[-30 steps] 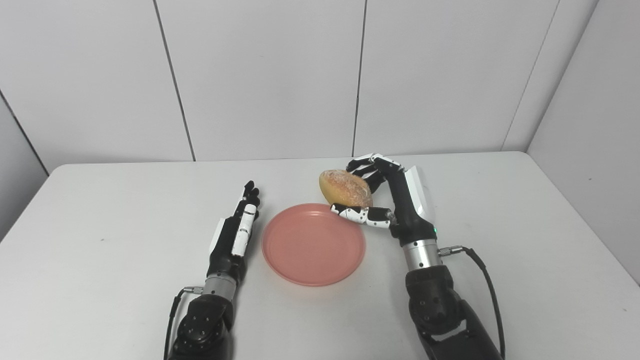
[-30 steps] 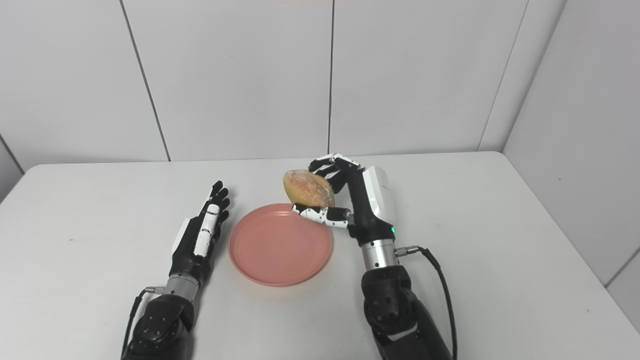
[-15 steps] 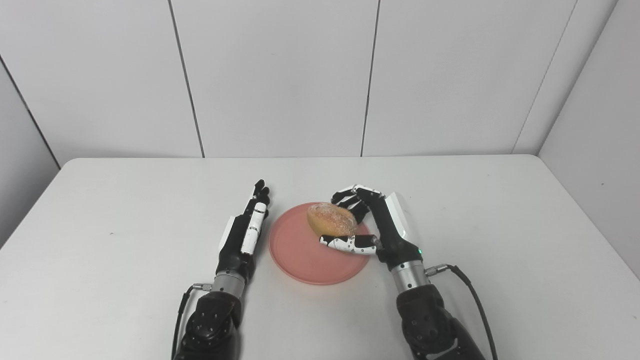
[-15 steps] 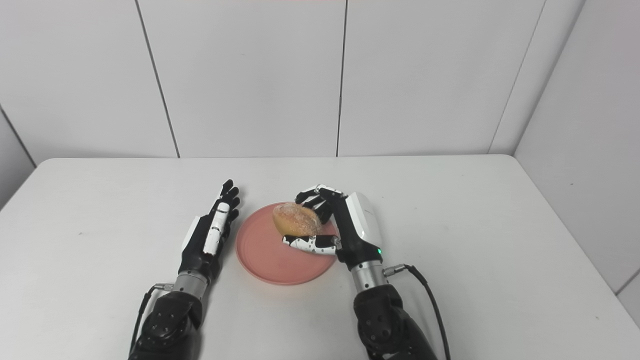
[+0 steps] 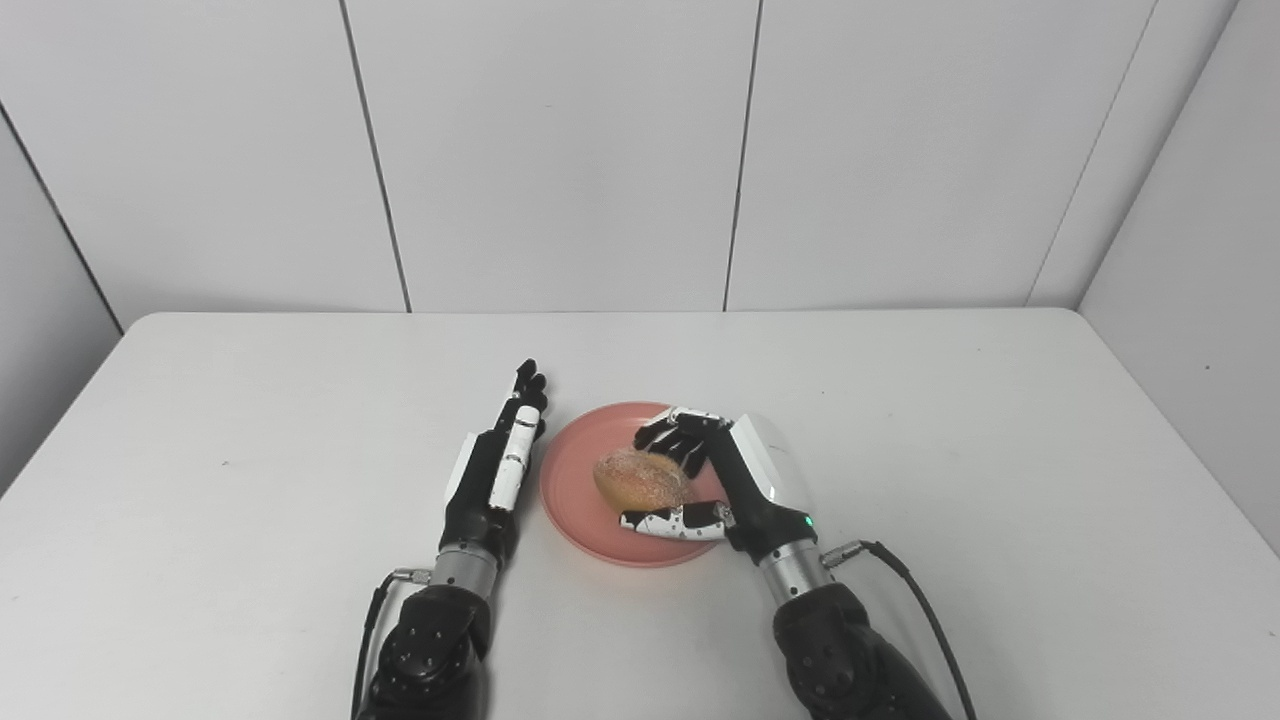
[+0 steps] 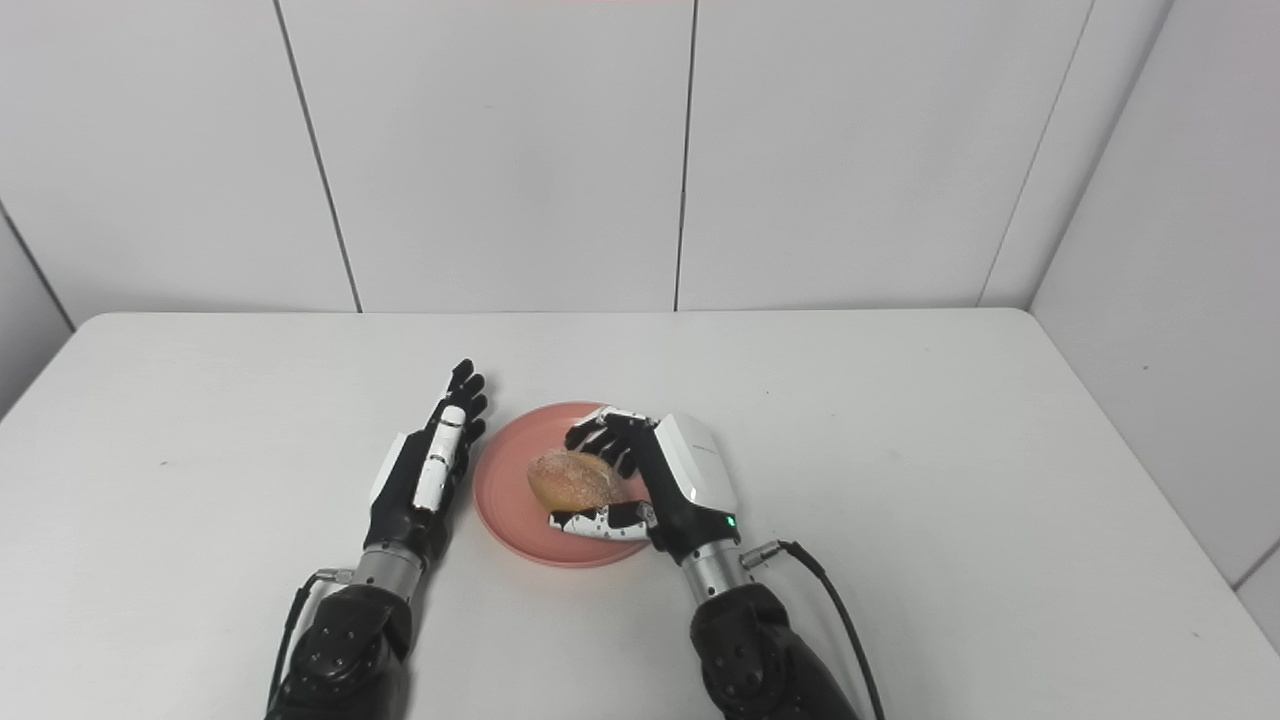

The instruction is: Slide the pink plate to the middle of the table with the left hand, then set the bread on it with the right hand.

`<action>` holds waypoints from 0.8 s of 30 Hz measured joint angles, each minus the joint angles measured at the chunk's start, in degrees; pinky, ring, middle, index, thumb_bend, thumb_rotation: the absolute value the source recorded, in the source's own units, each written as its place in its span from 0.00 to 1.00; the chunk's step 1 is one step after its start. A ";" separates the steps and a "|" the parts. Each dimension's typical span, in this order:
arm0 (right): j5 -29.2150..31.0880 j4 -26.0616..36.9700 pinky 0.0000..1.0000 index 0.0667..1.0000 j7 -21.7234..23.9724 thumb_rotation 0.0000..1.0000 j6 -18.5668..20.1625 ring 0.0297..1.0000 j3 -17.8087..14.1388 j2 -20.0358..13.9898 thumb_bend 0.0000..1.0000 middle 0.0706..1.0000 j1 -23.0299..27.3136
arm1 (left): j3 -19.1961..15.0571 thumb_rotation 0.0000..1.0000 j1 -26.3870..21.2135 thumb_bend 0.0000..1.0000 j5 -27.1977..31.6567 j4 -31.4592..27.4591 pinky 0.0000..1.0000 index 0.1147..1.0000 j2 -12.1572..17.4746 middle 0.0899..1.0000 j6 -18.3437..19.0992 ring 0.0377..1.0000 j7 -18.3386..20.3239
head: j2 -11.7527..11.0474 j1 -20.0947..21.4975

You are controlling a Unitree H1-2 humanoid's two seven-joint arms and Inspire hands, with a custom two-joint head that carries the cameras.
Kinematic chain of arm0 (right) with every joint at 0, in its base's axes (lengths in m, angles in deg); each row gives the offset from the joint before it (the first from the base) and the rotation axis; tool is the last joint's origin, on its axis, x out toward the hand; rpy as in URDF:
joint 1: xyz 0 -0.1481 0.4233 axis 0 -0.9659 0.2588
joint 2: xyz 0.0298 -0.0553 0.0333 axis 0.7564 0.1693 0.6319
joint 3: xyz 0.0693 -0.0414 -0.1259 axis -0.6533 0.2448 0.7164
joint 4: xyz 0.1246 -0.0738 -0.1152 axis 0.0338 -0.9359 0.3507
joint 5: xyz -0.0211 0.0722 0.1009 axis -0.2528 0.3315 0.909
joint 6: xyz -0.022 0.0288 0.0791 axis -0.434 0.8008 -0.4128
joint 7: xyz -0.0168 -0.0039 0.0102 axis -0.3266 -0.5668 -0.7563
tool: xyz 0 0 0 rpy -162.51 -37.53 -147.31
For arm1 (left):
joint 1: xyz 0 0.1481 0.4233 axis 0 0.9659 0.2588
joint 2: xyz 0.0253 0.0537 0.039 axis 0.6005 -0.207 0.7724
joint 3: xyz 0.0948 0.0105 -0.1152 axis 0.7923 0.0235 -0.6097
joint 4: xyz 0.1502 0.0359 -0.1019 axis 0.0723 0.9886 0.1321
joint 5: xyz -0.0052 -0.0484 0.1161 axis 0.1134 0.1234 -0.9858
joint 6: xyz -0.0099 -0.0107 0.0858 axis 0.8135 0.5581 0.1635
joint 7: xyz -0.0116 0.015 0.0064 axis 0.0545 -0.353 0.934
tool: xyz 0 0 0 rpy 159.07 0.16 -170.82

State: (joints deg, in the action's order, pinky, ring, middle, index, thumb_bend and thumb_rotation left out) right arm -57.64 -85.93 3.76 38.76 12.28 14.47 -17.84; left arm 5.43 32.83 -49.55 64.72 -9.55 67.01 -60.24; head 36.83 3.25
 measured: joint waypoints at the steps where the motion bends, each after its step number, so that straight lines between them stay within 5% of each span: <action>1: -0.19 -0.47 0.39 0.49 -0.30 0.00 -0.23 0.47 0.03 -0.01 0.51 0.43 0.25 | 0.01 1.00 0.00 0.48 0.00 0.00 1.00 1.00 -0.01 1.00 0.00 1.00 0.01 | 0.00 0.00; 9: -1.69 -1.84 0.42 0.46 -1.88 0.00 -0.89 0.53 0.22 -0.09 0.51 0.46 1.13 | 0.06 1.00 0.00 0.48 -0.01 0.05 1.00 1.00 0.05 1.00 0.00 1.00 0.19 | 0.09 0.35; 11: -1.80 -1.91 0.54 0.46 -1.95 0.10 -1.46 0.66 0.39 -0.21 0.49 0.68 1.21 | 0.04 1.00 0.00 0.48 -0.01 0.07 1.00 1.00 0.06 1.00 0.00 1.00 0.22 | 0.09 0.44; 15: -1.90 -1.65 0.69 0.46 -2.00 0.14 -2.43 0.76 0.45 -0.55 0.49 0.78 1.21 | 0.01 1.00 0.00 0.49 0.01 0.04 1.00 1.00 0.10 1.00 0.00 1.00 0.42 | 0.09 0.53; 16: -1.98 -1.52 0.71 0.69 -1.98 0.27 -2.43 0.77 0.45 -0.68 0.46 0.80 1.18 | 0.02 1.00 0.00 0.48 0.01 0.04 1.00 1.00 0.12 1.00 0.00 1.00 0.50 | 0.17 0.62; 18: -1.99 -0.98 0.71 0.80 -1.78 0.36 -2.43 0.78 0.45 -1.10 0.47 0.81 0.94 | 0.01 1.00 0.00 0.48 0.01 0.04 1.00 1.00 0.13 1.00 0.00 1.00 0.52 | 0.18 0.62; 24: -1.44 1.46 0.74 0.86 0.07 0.51 -2.40 0.82 0.38 -2.09 0.49 0.86 -0.04 | -0.09 1.00 -0.01 0.48 0.02 0.06 1.00 1.00 0.25 1.00 0.00 1.00 0.53 | 0.09 0.70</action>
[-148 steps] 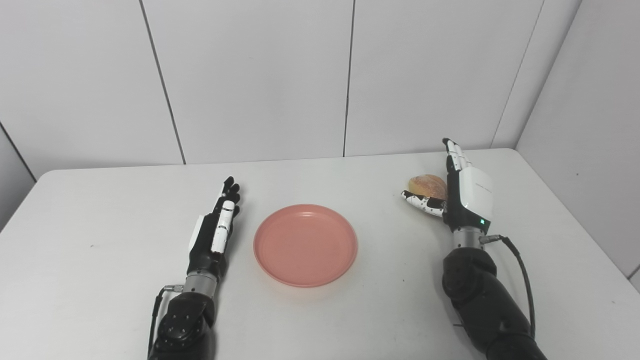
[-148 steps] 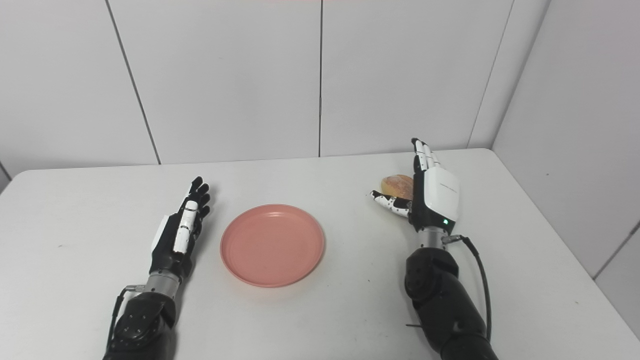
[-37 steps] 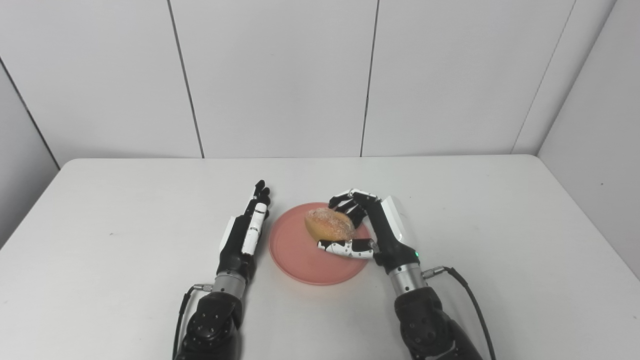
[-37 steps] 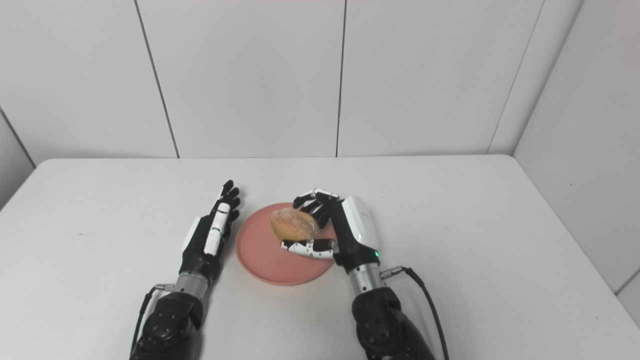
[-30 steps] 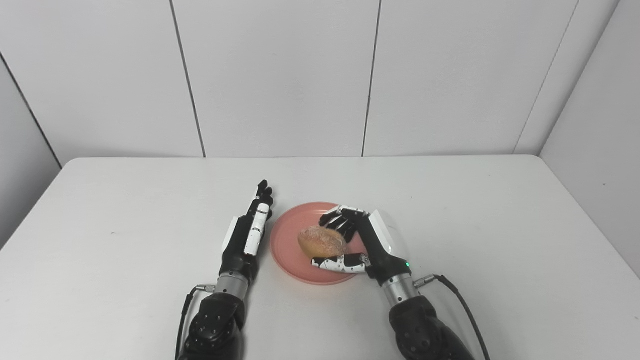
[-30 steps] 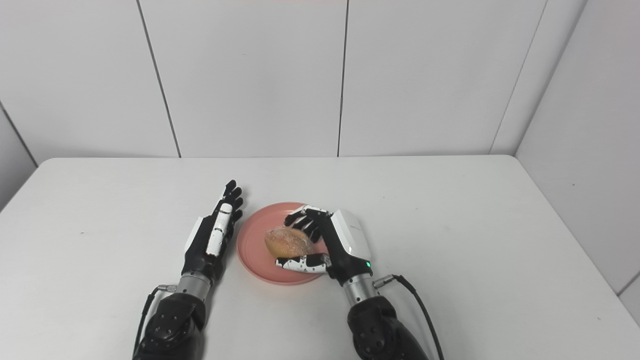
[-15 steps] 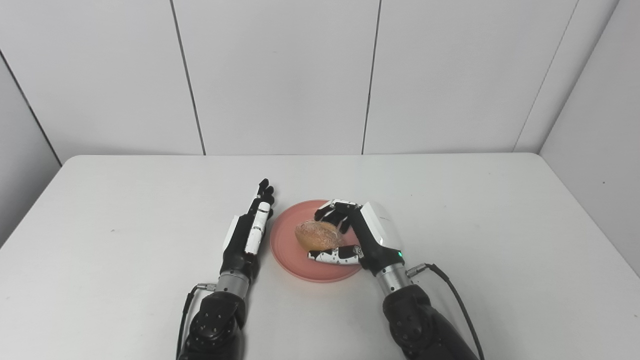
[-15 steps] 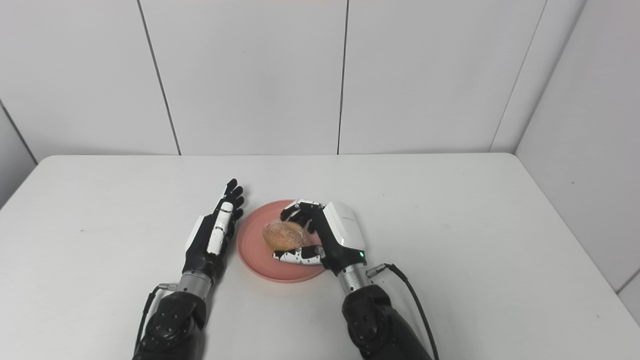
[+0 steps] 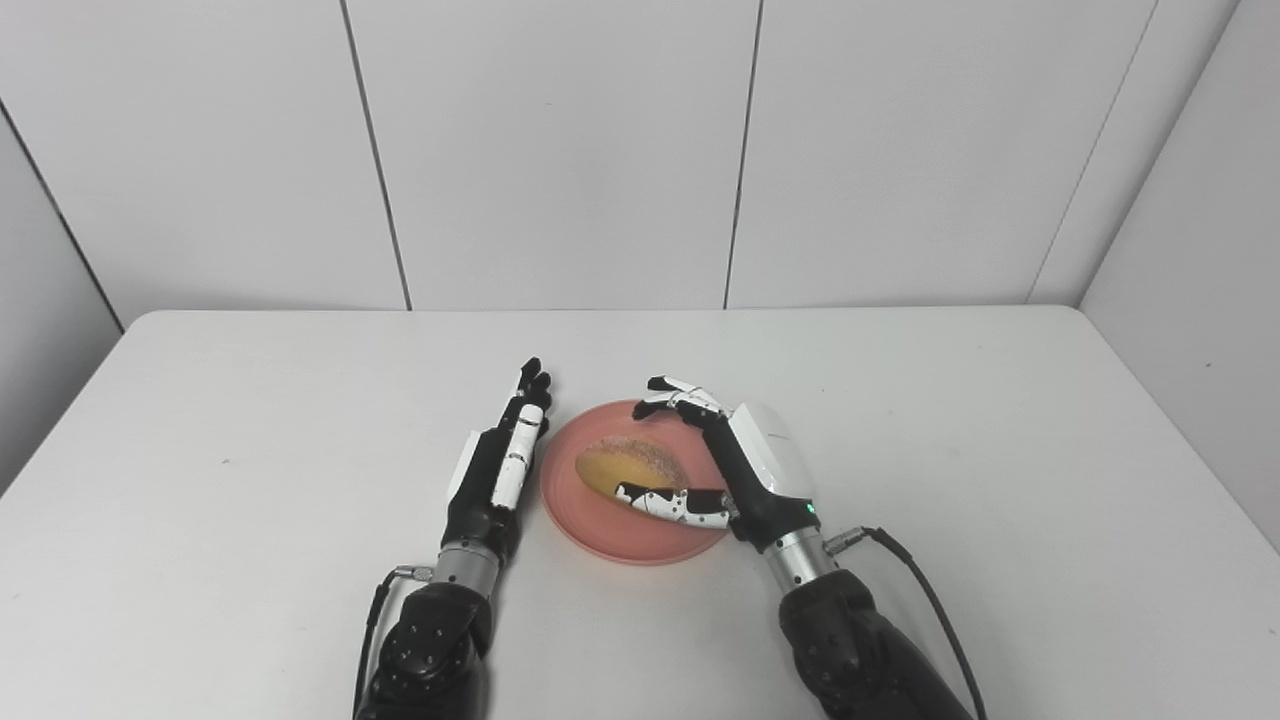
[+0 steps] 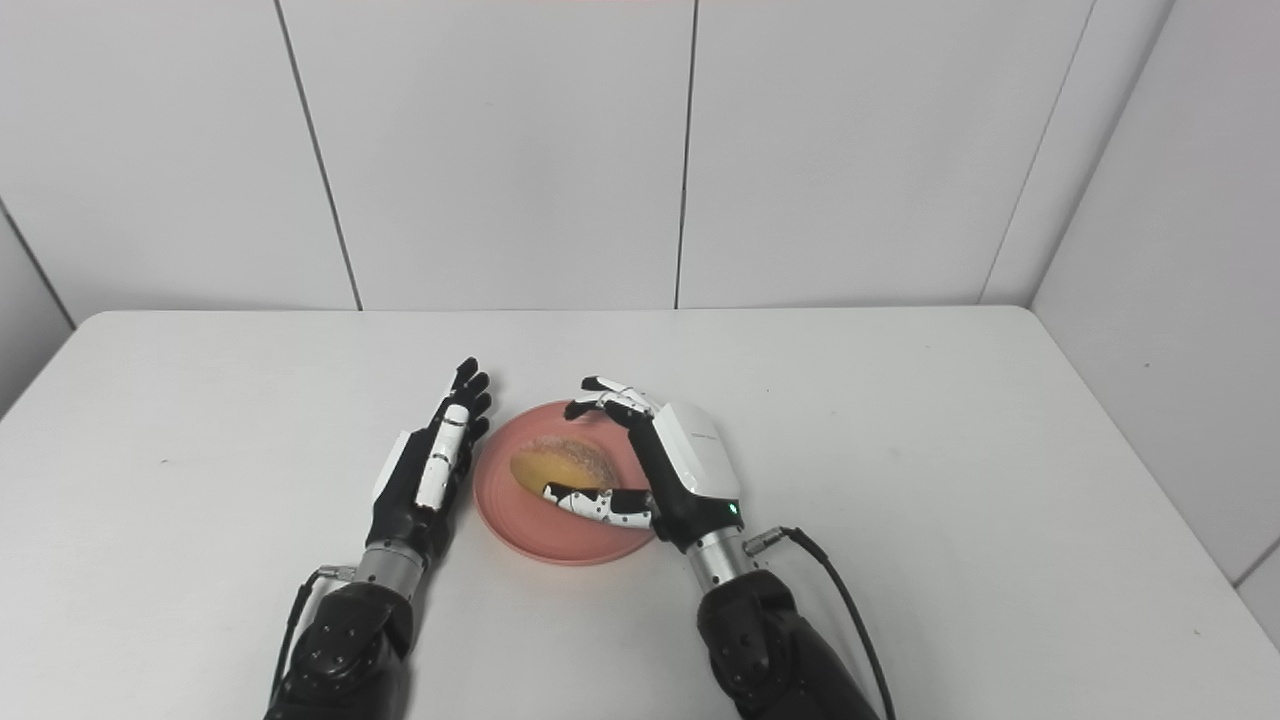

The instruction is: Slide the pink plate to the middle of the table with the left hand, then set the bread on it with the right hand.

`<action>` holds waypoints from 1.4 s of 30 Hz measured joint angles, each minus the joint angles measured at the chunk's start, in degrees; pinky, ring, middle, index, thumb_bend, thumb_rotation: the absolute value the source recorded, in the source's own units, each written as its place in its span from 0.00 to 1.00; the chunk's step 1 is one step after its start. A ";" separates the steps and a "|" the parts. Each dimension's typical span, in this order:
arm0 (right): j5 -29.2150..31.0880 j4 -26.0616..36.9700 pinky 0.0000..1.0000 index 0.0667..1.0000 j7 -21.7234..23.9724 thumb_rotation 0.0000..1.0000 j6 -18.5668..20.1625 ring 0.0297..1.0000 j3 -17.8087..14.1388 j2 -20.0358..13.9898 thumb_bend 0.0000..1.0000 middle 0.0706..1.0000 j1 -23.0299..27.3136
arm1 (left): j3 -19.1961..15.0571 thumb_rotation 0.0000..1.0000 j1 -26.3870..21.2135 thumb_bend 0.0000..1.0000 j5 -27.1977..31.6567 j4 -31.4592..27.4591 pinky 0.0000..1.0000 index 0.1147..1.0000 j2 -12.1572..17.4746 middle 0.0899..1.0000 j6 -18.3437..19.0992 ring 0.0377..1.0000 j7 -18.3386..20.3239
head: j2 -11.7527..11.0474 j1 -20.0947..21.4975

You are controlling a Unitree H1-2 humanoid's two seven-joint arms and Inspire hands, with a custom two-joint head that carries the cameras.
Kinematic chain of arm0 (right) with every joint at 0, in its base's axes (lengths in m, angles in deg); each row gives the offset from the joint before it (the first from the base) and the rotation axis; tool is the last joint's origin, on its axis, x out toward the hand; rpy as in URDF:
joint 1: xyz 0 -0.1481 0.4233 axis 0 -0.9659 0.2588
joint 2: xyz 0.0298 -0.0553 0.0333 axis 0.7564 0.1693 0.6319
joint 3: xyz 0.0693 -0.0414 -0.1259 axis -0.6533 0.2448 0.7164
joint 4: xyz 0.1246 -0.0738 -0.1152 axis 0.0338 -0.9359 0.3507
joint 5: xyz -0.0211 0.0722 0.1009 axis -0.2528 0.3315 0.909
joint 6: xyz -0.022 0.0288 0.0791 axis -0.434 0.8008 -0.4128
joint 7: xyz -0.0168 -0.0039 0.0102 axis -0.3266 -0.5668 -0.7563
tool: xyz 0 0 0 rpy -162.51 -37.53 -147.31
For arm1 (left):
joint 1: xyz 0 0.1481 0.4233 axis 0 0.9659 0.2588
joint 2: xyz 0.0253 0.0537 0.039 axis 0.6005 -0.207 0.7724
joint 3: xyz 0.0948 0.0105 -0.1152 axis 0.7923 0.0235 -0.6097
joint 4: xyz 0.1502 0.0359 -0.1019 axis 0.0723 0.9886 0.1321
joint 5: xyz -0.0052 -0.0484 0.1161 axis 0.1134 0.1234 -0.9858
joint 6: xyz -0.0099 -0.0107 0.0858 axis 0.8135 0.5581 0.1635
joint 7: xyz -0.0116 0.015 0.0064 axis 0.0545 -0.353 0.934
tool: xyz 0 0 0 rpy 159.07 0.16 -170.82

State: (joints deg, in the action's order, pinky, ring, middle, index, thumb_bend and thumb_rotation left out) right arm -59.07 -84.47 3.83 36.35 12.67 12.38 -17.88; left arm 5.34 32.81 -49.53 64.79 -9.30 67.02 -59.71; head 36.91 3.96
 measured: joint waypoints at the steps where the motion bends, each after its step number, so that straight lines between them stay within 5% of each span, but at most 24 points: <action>1: 0.22 0.77 0.76 0.88 0.65 0.56 0.05 0.84 -0.04 -0.09 0.50 0.87 -0.24 | -0.05 1.00 -0.01 0.48 0.02 0.00 1.00 1.00 0.00 1.00 0.00 1.00 0.00 | 0.00 0.00; 6: 1.07 3.60 0.77 0.89 1.71 0.66 0.06 0.85 -0.66 -0.11 0.51 0.88 -1.24 | -0.19 1.00 -0.01 0.47 0.03 -0.02 1.00 1.00 0.12 1.00 0.00 1.00 -0.01 | 0.00 0.09; 19: 4.47 5.95 0.83 0.91 2.03 0.75 0.23 0.89 -4.41 1.02 0.51 0.91 -2.59 | -1.32 1.00 -0.01 0.51 0.07 -0.23 1.00 0.98 0.44 0.99 0.93 1.00 -0.21 | 0.00 0.26; 27: 12.73 7.43 0.96 1.00 4.81 0.97 3.99 0.98 -8.56 3.32 0.53 0.99 -3.05 | -2.56 1.00 0.03 0.55 -1.77 -0.62 0.94 0.92 0.39 0.94 1.66 0.95 -4.27 | -0.09 0.44; 32: 20.57 7.17 0.97 1.00 6.87 1.00 5.34 0.99 -11.97 5.03 0.56 1.00 -3.85 | -2.05 1.00 0.86 0.56 -5.62 -3.73 0.96 0.91 1.30 0.94 5.65 0.96 -5.98 | -0.26 0.61; 36: 25.66 7.11 1.00 1.00 8.49 1.00 7.66 1.00 -14.06 5.93 0.61 1.00 -3.99 | -2.46 1.00 0.92 0.51 -4.60 -3.89 1.00 0.95 1.43 0.97 5.68 0.99 -5.56 | -0.18 0.79; 42: 29.57 7.36 1.00 1.00 9.49 1.00 11.93 1.00 -15.70 7.14 0.55 1.00 -4.72 | -2.26 1.00 0.93 0.52 -4.79 -3.88 0.98 0.94 1.60 0.97 5.56 0.98 -5.36 | -0.35 0.88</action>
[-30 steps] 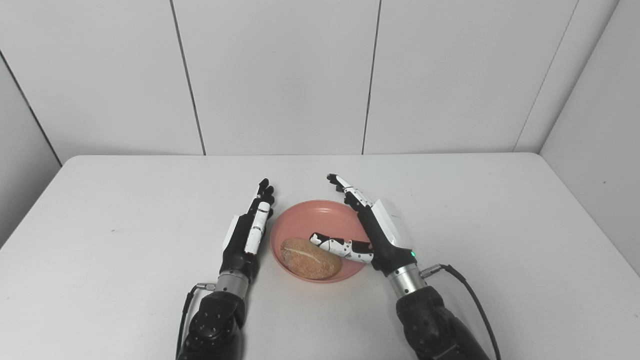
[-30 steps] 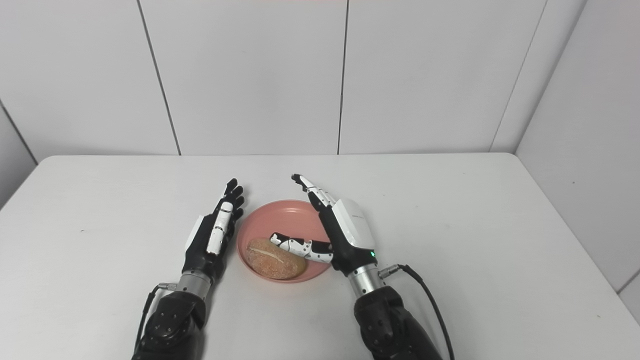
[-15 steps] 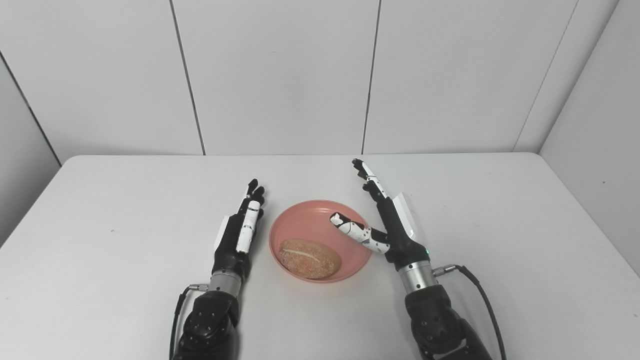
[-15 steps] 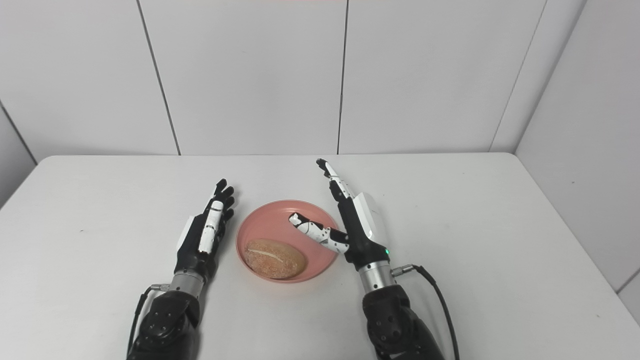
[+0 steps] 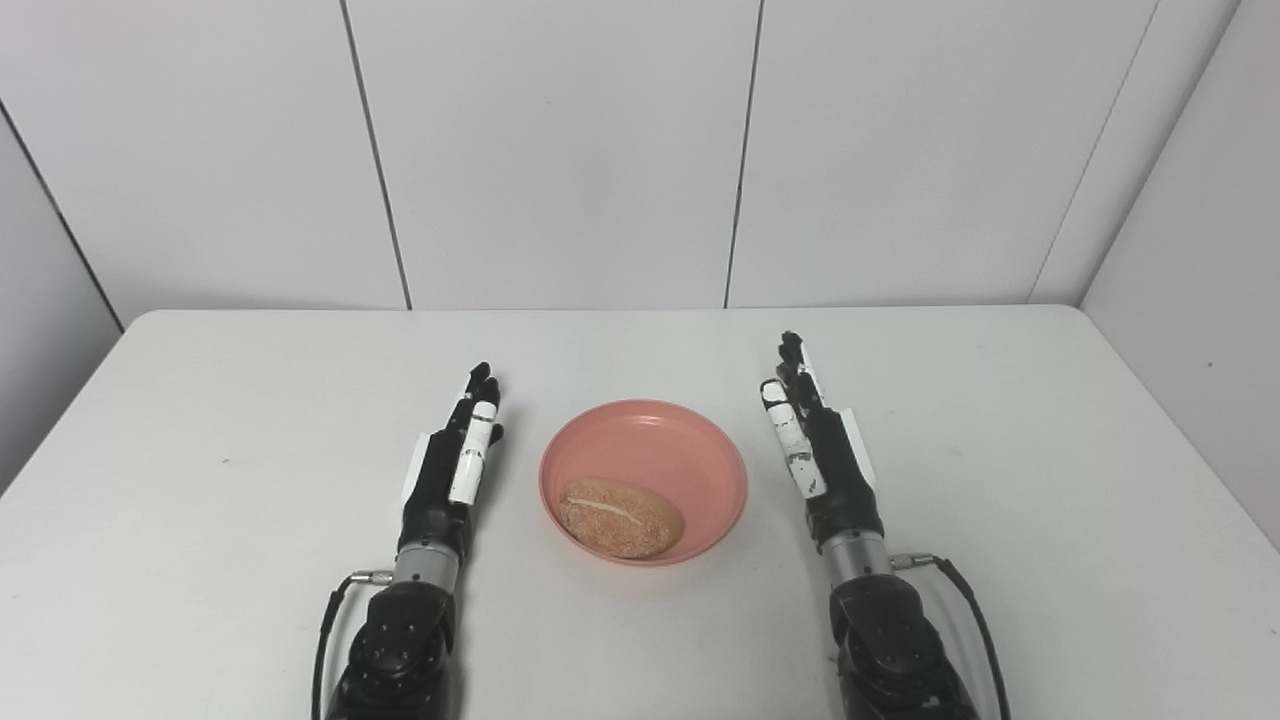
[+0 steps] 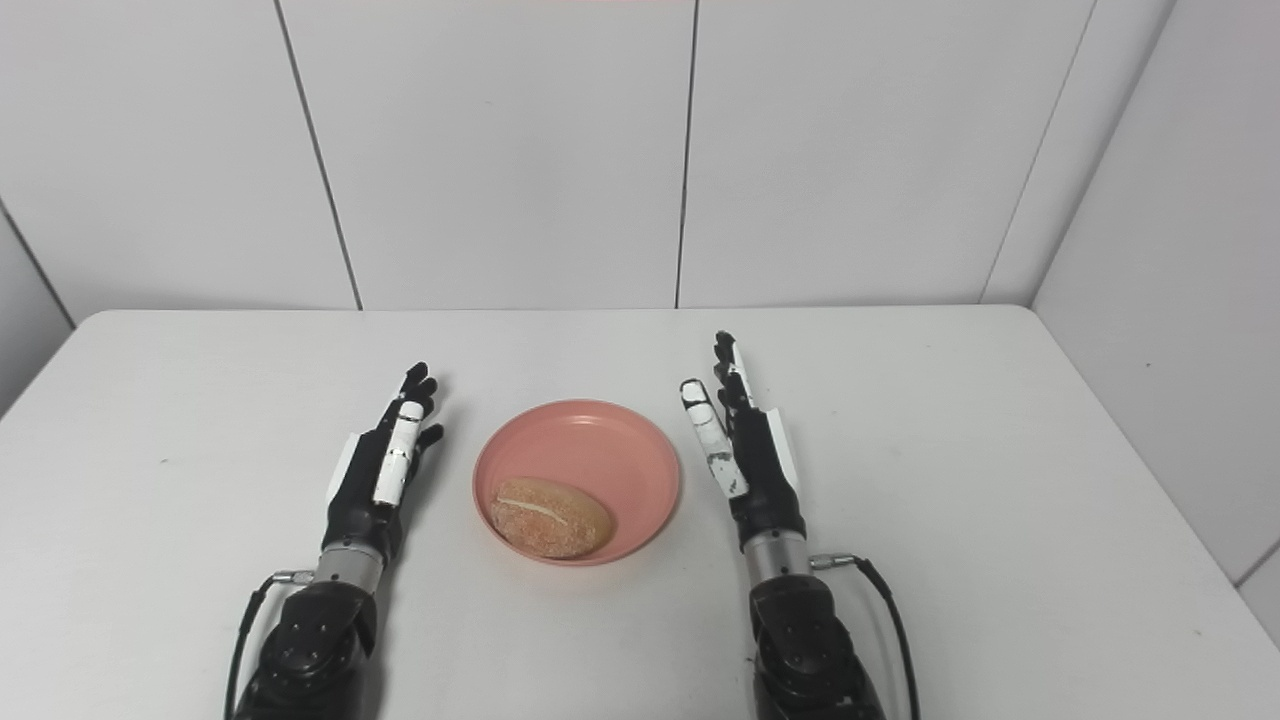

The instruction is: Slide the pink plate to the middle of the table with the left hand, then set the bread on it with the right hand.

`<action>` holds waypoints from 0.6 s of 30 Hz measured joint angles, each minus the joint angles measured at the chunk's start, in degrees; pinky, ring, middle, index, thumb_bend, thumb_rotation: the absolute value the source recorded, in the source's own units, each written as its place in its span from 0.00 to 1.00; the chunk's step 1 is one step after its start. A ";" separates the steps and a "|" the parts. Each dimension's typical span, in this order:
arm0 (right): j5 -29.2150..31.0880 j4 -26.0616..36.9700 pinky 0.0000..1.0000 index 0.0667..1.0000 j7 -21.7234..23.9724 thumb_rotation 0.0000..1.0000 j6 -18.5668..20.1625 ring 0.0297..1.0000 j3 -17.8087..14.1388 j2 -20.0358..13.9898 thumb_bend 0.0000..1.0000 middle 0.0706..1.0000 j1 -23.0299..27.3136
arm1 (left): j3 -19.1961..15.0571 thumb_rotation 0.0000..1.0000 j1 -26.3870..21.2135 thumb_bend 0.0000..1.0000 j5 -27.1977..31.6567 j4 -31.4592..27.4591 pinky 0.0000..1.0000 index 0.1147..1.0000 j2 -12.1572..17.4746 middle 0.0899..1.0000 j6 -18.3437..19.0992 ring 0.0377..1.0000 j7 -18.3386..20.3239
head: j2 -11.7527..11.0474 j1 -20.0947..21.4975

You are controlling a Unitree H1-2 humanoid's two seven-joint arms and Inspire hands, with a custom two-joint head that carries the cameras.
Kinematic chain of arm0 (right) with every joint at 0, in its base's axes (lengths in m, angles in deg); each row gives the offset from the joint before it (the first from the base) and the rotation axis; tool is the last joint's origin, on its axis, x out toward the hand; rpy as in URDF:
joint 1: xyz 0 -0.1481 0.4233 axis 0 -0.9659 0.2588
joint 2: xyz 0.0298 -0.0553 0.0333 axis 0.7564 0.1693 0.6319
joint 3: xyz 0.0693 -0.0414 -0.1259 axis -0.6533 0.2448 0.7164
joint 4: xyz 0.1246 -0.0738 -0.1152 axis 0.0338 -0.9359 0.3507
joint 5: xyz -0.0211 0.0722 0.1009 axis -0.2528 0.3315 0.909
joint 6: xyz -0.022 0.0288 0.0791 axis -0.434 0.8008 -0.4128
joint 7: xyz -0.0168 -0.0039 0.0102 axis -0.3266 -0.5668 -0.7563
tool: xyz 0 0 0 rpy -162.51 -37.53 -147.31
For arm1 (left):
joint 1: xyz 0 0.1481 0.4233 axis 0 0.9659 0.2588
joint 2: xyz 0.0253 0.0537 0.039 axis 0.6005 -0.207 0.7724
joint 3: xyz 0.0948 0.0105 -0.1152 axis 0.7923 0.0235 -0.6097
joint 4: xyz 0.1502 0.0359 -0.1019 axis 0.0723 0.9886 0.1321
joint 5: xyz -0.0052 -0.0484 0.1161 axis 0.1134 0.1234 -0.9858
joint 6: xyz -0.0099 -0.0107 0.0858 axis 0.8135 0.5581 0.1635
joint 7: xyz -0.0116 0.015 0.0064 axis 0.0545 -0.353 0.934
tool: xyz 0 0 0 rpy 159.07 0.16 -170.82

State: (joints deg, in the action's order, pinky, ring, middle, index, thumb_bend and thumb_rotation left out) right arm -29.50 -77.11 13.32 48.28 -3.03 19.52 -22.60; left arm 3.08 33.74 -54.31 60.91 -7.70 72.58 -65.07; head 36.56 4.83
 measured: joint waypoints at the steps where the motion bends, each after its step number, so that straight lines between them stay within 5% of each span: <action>1: 0.17 0.01 1.00 1.00 0.00 1.00 0.22 1.00 -0.12 0.15 0.55 1.00 -0.09 | 0.09 1.00 0.00 0.52 -0.23 0.00 0.98 0.94 0.07 0.97 0.00 0.98 0.00 | 0.00 0.00; 10: 3.72 -0.49 1.00 1.00 0.36 1.00 1.28 1.00 -1.81 0.79 0.51 1.00 -0.06 | 0.18 1.00 0.06 0.53 0.11 0.08 0.98 0.94 0.15 0.96 -0.20 0.98 0.39 | -0.26 -0.09; 18: 7.63 -1.78 1.00 1.00 2.27 1.00 3.32 1.00 -2.67 0.66 0.59 1.00 0.04 | 0.88 1.00 0.30 0.56 -2.02 -0.22 0.96 0.93 0.17 0.95 -0.18 0.96 -0.34 | -0.88 -0.17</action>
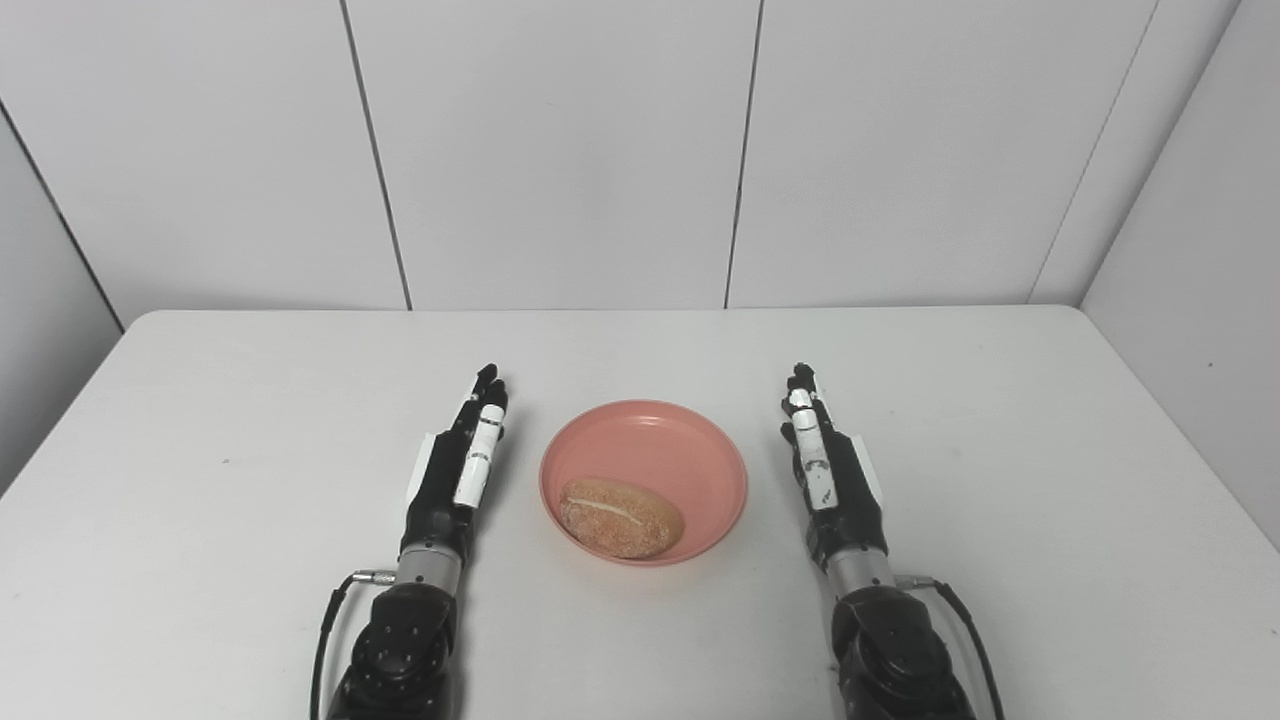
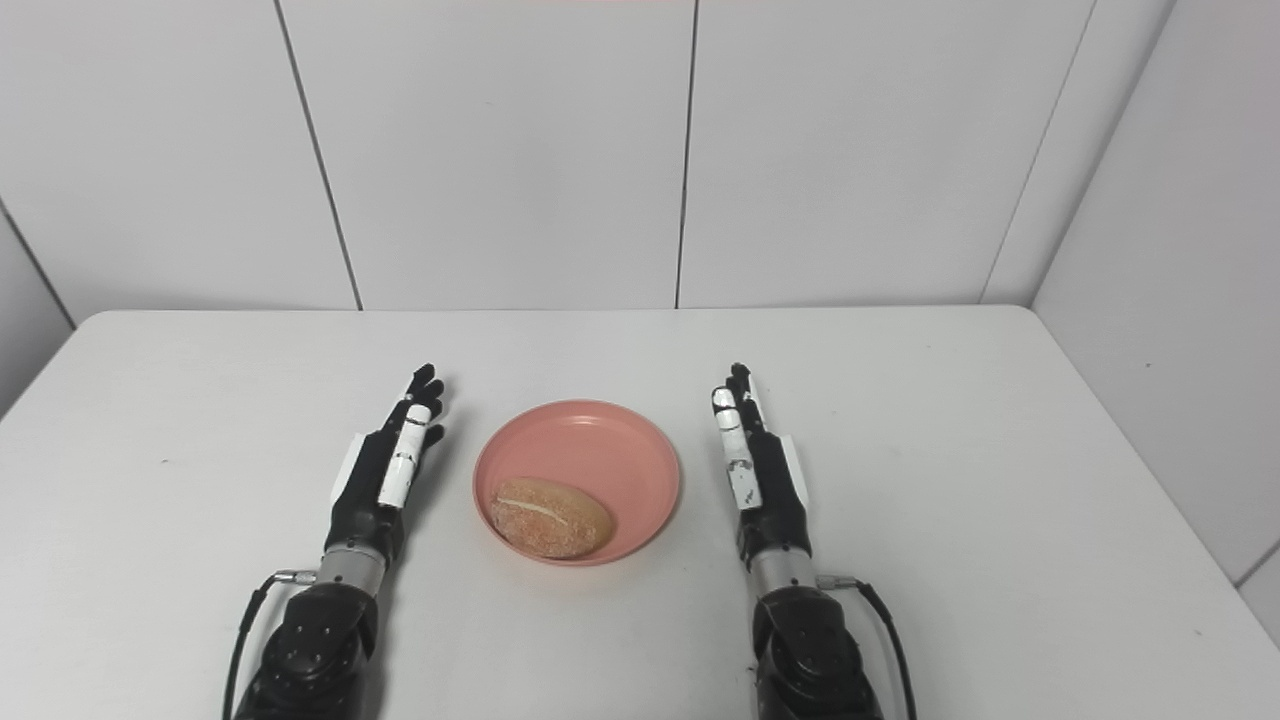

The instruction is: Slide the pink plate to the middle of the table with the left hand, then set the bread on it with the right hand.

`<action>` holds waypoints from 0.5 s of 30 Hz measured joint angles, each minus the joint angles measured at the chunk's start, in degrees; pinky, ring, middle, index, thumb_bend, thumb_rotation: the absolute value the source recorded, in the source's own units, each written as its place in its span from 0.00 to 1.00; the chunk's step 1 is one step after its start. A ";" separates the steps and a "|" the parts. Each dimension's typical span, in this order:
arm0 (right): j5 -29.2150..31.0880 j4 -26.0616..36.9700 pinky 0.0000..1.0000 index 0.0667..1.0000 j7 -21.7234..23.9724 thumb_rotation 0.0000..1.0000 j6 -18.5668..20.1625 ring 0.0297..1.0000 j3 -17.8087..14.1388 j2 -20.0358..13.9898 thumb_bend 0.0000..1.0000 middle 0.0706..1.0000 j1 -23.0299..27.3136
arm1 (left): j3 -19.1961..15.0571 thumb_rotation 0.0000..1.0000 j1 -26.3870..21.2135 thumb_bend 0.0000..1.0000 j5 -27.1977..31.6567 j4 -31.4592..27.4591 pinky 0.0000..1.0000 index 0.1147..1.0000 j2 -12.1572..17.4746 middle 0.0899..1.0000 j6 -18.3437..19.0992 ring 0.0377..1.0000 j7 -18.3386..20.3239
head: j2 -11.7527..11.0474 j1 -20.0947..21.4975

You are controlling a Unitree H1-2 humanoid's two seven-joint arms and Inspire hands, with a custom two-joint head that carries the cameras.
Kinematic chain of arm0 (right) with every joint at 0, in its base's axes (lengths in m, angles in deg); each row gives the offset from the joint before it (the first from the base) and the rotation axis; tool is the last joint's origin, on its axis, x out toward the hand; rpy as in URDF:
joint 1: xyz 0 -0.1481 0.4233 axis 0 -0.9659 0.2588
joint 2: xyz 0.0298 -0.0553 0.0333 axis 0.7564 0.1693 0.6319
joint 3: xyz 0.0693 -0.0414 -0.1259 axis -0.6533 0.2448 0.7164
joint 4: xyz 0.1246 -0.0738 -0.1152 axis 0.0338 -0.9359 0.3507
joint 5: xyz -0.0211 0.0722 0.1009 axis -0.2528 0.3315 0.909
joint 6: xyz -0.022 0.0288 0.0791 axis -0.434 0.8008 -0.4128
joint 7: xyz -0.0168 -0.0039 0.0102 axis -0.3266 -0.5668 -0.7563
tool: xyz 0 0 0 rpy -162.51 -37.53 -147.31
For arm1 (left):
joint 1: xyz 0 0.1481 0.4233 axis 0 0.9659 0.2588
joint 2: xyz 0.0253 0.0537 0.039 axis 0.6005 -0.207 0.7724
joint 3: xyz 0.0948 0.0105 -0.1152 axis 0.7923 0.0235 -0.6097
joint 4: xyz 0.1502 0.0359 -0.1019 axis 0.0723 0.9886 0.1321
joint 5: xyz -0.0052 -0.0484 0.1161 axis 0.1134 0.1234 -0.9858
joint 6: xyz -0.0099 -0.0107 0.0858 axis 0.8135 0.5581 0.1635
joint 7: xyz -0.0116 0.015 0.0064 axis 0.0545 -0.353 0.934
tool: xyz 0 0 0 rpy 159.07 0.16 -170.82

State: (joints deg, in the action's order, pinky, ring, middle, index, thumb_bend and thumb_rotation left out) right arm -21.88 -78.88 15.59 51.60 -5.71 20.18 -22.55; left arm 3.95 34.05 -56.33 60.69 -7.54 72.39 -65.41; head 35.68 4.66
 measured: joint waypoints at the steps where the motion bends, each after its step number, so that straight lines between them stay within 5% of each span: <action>1: 0.60 0.01 1.00 1.00 0.11 1.00 0.17 1.00 -0.22 0.04 0.60 1.00 0.09 | 0.01 1.00 0.01 0.56 -0.16 -0.01 0.97 0.93 -0.01 0.95 0.00 0.97 -0.05 | 0.00 0.00; 15: 2.93 1.47 1.00 1.00 0.33 1.00 2.69 1.00 -0.52 0.15 0.58 1.00 0.09 | -0.05 1.00 0.27 0.53 0.53 -0.28 0.99 0.95 0.09 0.97 0.00 0.98 -0.01 | -0.44 0.00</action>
State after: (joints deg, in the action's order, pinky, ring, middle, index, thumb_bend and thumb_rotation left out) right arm -18.95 -77.42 15.92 54.29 -6.23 20.33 -22.46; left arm 3.91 34.32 -55.80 60.42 -7.45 72.39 -65.41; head 35.24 4.66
